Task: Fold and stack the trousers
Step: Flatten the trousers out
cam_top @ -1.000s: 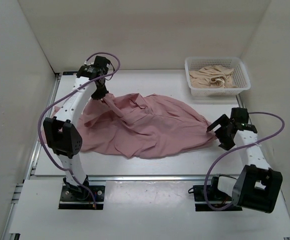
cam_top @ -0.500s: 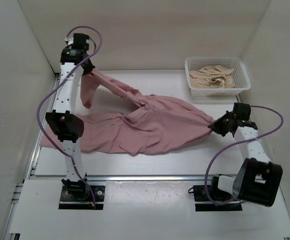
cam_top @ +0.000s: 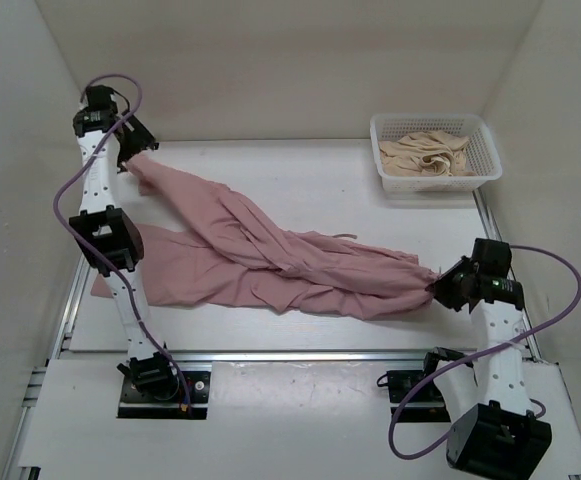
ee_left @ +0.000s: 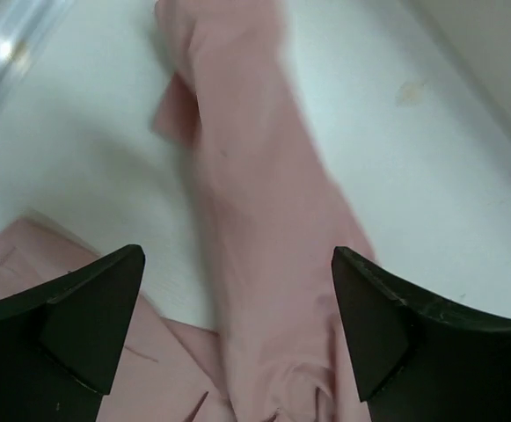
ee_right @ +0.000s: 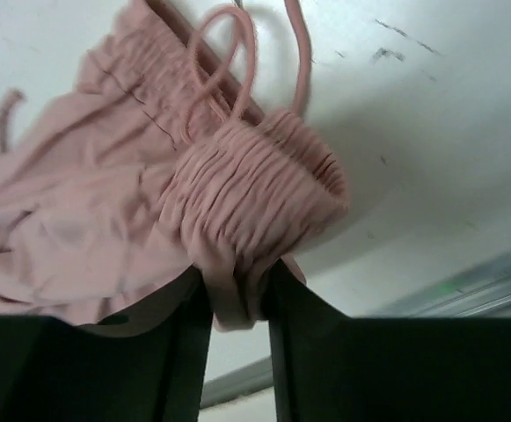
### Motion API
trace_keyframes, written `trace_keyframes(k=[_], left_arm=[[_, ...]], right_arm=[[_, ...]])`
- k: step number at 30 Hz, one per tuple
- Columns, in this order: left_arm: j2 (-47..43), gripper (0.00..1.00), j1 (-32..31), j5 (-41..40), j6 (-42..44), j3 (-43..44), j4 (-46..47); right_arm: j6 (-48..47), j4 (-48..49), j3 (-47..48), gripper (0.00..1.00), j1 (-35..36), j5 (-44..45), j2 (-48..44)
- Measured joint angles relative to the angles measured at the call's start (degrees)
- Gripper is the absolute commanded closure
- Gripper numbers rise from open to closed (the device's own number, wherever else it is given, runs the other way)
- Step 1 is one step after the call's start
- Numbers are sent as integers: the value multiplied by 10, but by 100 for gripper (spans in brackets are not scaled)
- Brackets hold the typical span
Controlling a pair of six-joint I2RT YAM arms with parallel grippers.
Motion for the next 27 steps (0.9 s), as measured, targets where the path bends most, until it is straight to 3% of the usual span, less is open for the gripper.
trace_keyframes(k=[1, 3, 4, 5, 7, 8, 12, 13, 15, 16, 17, 18, 20, 23, 27], left_arm=[[15, 0, 0, 8, 0, -9, -4], [21, 9, -1, 19, 2, -51, -7], [19, 35, -2, 24, 3, -72, -10], [18, 54, -5, 29, 3, -87, -12], [11, 81, -9, 30, 13, -99, -15], [4, 90, -12, 30, 20, -102, -15], [-30, 90, -28, 24, 31, -101, -16], [-37, 85, -33, 23, 32, -101, -16], [-44, 68, -44, 23, 34, -99, -15], [-44, 43, -51, 23, 35, -99, -15], [-42, 37, -59, 24, 37, -99, -16], [-41, 36, -68, 25, 33, -100, -17], [-40, 36, -88, 28, 31, -113, -16], [-42, 38, -117, 48, 30, -159, -5], [-56, 39, -142, 104, 25, -316, 46]], right_arm=[[2, -12, -5, 41, 0, 2, -1], [5, -26, -5, 29, 0, 6, 0], [3, -28, -3, 27, 0, 6, 0], [2, -29, 1, 26, 0, 7, 1], [0, -31, 17, 28, 0, 6, 4], [0, -31, 29, 29, 0, 6, 6], [-14, -30, 85, 35, 0, 20, 16], [-20, -31, 100, 35, 0, 26, 19], [-29, -35, 142, 33, 0, 37, 33], [-34, -34, 167, 34, 0, 40, 43], [-41, -31, 189, 56, 0, 40, 55], [-50, -26, 211, 78, 0, 37, 68], [-63, -6, 247, 100, 4, 7, 106], [-87, 18, 300, 100, 51, -44, 200], [-106, 69, 329, 100, 164, -91, 344]])
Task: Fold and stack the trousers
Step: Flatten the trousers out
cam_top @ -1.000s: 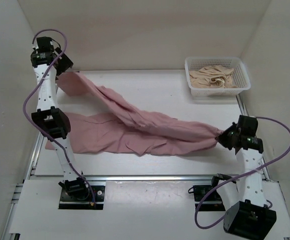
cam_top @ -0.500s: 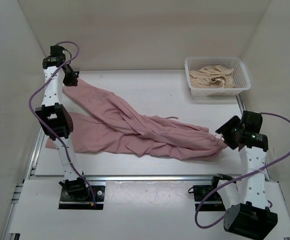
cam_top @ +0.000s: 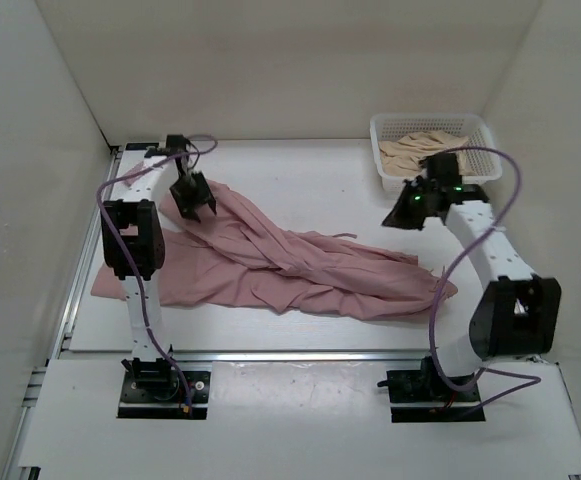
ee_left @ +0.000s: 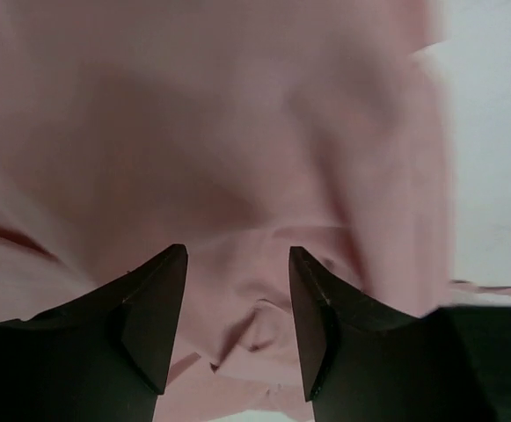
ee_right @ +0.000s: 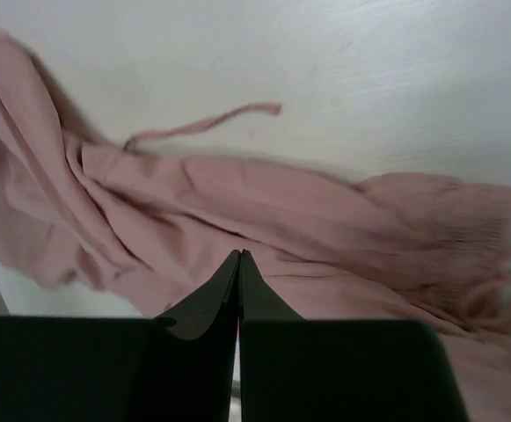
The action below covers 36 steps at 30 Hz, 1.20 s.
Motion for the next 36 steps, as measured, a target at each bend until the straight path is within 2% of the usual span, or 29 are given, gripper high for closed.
trace_keyframes(k=[4, 9, 15, 20, 22, 23, 25, 27, 32, 35, 36], left_arm=[[0, 39, 1, 18, -10, -124, 15], [-17, 40, 6, 30, -19, -172, 40], [-97, 41, 7, 19, -23, -293, 80], [-160, 40, 7, -1, -23, -374, 72], [-176, 39, 10, -6, -23, -374, 66], [-183, 37, 11, -6, -23, -366, 59], [-189, 36, 14, -9, -23, -323, 38], [-186, 29, 15, -18, -23, -244, 22], [-115, 28, 16, -72, -24, 15, -16], [-23, 19, 16, -108, -27, 160, -47], [16, 13, 16, -120, -30, 205, -61]], right_arm=[[8, 45, -51, 100, 74, -37, 72], [47, 72, -188, 100, 129, -37, 76], [111, 83, -301, 100, 201, 6, 7], [172, 58, -338, 100, 259, 57, -61], [188, 36, -334, 93, 279, 87, -86], [192, 17, -325, 69, 286, 104, -99], [195, -17, -287, 49, 289, 141, -114], [184, -41, -224, 35, 282, 180, -119], [139, -32, -102, 35, 216, 226, -108], [116, -22, -85, 35, 171, 221, -81], [109, -21, -85, 35, 158, 215, -69]])
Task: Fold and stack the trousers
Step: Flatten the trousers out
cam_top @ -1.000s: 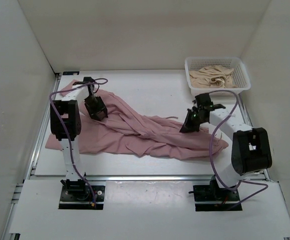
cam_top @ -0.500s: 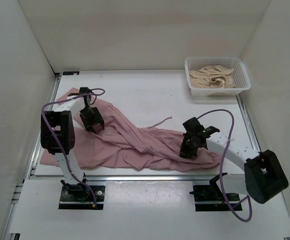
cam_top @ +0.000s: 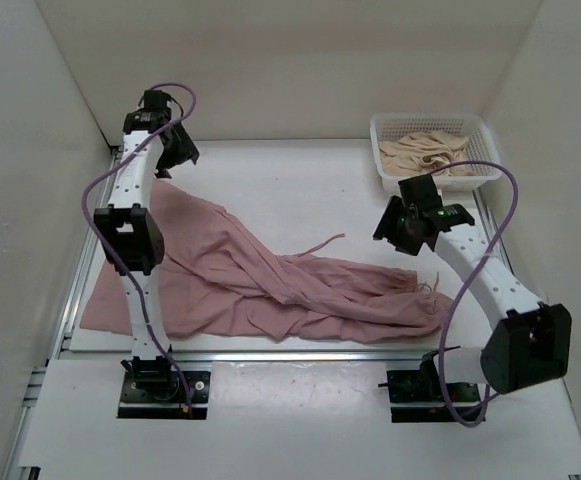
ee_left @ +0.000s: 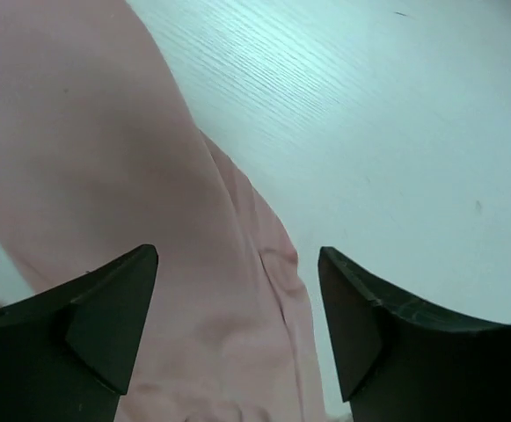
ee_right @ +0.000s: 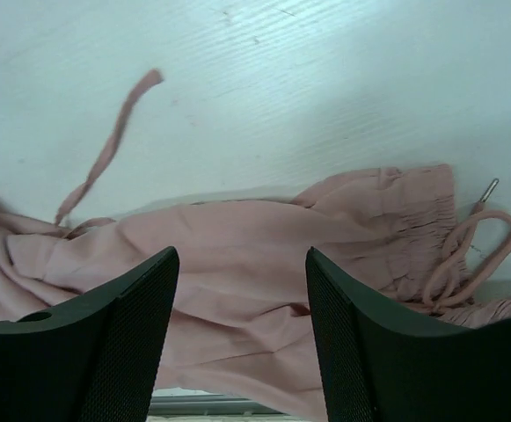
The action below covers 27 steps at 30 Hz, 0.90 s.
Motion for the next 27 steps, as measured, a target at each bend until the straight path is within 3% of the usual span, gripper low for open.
trace_keyframes(k=[3, 5, 9, 10, 12, 13, 14, 15, 20, 27], left_arm=[[82, 10, 0, -25, -10, 51, -22], [129, 0, 0, -37, -17, 63, -40], [189, 0, 1, -44, -21, 65, -65], [198, 5, 1, -43, -21, 65, -68], [209, 49, 2, -41, -24, 64, -73], [209, 66, 2, -40, -22, 63, -72], [207, 82, 2, -40, -19, 59, -70], [205, 90, 2, -39, -17, 52, -68], [189, 90, 2, -37, -13, 24, -58], [138, 90, 3, -34, -13, -13, -46]], right_arm=[[-15, -2, 0, 35, -32, -19, 35], [-22, -2, -1, 34, -52, -36, 45], [-31, 0, -9, 29, -103, -75, 43], [-33, 0, -12, 29, -119, -90, 44], [-38, 0, -17, 29, -149, -113, 52], [-40, -1, -17, 29, -162, -123, 60], [-41, 0, -17, 29, -173, -135, 72], [-41, 0, -17, 29, -179, -145, 86], [-30, 0, -21, 29, -188, -205, 146], [20, 3, -72, 30, -188, -275, 148]])
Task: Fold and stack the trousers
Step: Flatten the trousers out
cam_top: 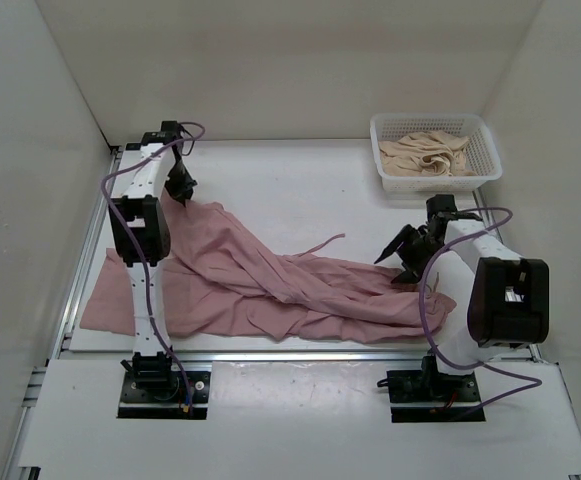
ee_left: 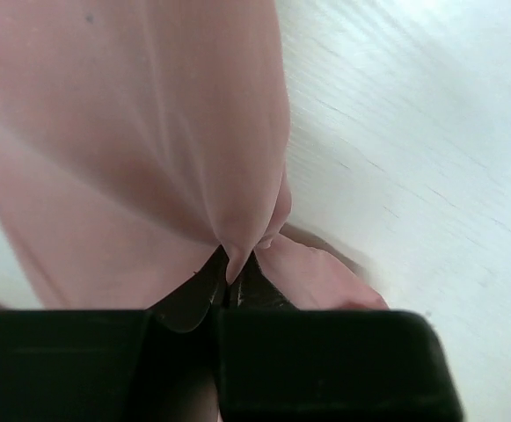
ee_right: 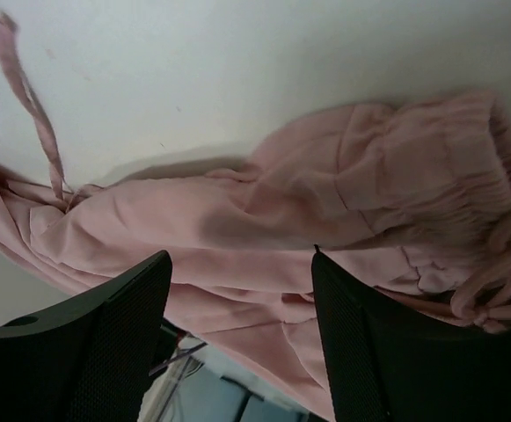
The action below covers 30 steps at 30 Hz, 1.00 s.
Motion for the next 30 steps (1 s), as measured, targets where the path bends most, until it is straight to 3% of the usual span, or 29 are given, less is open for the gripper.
trace_keyframes(k=[5, 8, 10, 13, 16, 21, 30], left_arm=[[-44, 90, 0, 10, 0, -8, 6], [-61, 90, 0, 16, 0, -17, 11], [-67, 90, 0, 20, 1, -21, 12], [-68, 90, 0, 27, 2, -21, 13], [-64, 90, 0, 48, 4, 10, -1], [-70, 90, 0, 108, 4, 156, 13], [-291, 90, 7, 164, -3, 22, 148]], right_arm=[[44, 5, -31, 33, -2, -21, 4], [59, 17, -24, 48, -4, -18, 30], [64, 25, -10, 75, -4, -12, 60], [77, 36, 7, 100, -4, 3, 82], [82, 35, 36, 100, -4, 16, 82], [85, 26, 90, 100, -6, 54, 47], [87, -9, 104, 100, -45, 133, -124]])
